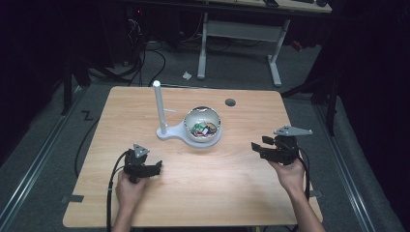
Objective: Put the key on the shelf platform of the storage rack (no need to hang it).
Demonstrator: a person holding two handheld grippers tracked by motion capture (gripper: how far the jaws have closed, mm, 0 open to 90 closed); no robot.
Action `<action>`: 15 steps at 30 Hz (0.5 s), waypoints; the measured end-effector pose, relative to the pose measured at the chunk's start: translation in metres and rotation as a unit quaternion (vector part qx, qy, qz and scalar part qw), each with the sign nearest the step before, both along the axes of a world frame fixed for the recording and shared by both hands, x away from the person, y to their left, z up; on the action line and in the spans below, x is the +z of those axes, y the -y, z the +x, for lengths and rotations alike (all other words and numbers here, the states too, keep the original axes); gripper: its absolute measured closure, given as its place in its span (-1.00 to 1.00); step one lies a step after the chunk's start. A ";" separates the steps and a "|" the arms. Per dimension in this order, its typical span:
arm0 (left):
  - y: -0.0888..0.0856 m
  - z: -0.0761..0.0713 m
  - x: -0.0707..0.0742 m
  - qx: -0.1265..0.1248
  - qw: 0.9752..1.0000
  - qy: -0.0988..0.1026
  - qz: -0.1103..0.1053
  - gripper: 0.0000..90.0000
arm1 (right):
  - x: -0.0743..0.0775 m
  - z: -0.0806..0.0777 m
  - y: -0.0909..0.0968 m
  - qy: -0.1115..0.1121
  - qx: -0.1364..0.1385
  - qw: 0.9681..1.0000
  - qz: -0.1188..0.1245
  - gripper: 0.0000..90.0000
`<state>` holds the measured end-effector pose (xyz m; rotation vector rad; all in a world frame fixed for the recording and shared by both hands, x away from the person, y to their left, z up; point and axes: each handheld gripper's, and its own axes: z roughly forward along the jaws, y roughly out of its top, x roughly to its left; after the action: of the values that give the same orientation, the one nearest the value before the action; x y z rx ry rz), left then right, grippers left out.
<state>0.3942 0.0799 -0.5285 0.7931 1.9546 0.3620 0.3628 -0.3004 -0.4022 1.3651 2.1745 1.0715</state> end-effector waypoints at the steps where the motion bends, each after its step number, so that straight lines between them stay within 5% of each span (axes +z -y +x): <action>1: 0.000 0.000 0.000 0.000 1.000 0.000 0.000 -0.62 | 0.000 -0.001 0.000 0.001 0.001 1.000 -0.001 -0.02; 15: 0.000 0.000 0.000 0.000 1.000 0.000 0.000 -0.62 | -0.018 -0.014 -0.001 -0.011 0.000 1.000 0.014 -0.02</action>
<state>0.3942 0.0799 -0.5285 0.7930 1.9550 0.3611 0.3485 -0.2995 -0.4206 1.3957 2.1827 1.0952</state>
